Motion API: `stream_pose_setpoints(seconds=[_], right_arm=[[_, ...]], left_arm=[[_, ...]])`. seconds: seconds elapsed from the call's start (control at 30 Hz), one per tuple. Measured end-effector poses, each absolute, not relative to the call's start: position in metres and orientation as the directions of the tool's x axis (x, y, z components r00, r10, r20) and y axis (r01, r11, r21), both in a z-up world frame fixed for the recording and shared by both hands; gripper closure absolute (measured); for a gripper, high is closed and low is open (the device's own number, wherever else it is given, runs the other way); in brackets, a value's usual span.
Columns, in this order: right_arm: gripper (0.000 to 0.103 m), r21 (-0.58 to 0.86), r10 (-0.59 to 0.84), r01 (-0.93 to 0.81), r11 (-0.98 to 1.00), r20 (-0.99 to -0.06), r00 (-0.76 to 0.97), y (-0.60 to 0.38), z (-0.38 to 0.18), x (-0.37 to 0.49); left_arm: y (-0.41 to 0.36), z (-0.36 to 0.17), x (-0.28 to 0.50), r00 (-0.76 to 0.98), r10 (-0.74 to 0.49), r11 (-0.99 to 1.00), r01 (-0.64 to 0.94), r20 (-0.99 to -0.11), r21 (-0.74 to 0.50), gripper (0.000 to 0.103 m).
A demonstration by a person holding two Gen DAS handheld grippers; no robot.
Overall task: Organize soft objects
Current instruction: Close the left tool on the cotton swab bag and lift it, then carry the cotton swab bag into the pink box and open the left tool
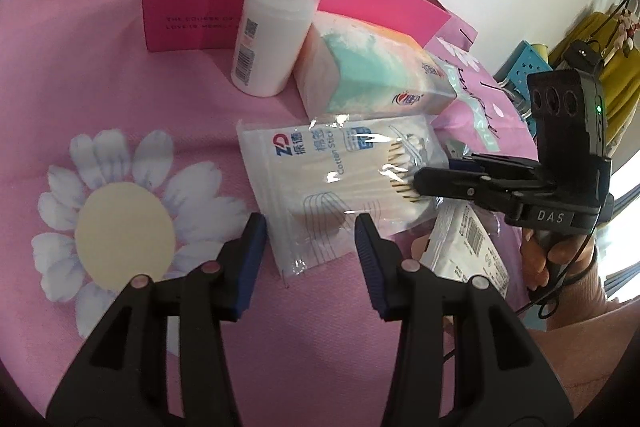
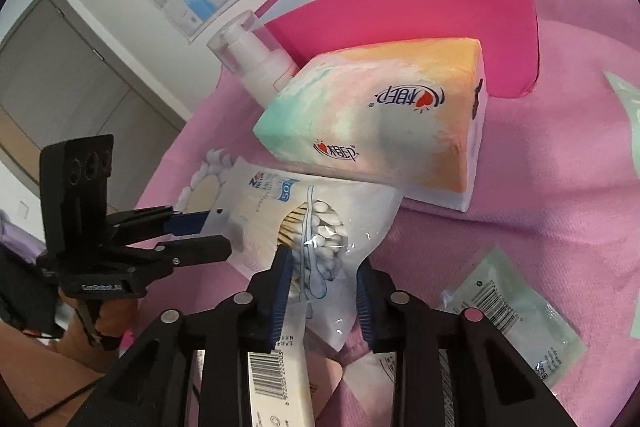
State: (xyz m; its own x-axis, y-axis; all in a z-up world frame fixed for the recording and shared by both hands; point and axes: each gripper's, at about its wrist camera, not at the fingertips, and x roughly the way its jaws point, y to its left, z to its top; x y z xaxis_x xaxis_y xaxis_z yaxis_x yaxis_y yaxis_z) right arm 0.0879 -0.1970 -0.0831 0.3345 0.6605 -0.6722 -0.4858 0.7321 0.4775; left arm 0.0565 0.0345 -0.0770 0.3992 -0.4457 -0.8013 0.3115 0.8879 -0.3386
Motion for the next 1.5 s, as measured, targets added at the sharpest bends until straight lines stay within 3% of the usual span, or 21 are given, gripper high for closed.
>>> stream_pose_setpoints(seconds=[0.1,0.73,1.5], right_arm=[[0.081,0.478,0.672,-0.499,0.723,-0.654,0.347,-0.194,-0.077,0.084],[0.082,0.358,0.673,-0.591,0.723,-0.558,0.486,-0.198,-0.006,0.066],[0.082,0.269,0.684,-0.639,0.720,-0.428,0.591,-0.184,0.065,0.122]], left_arm=[[0.038,-0.074,0.054,0.407,-0.461,0.882,0.307,-0.789,-0.357,0.056],[0.039,0.010,0.044,0.573,-0.479,0.874,0.381,-0.665,-0.301,0.056],[0.040,0.075,0.110,0.719,-0.380,0.921,0.349,-0.582,-0.171,0.056]])
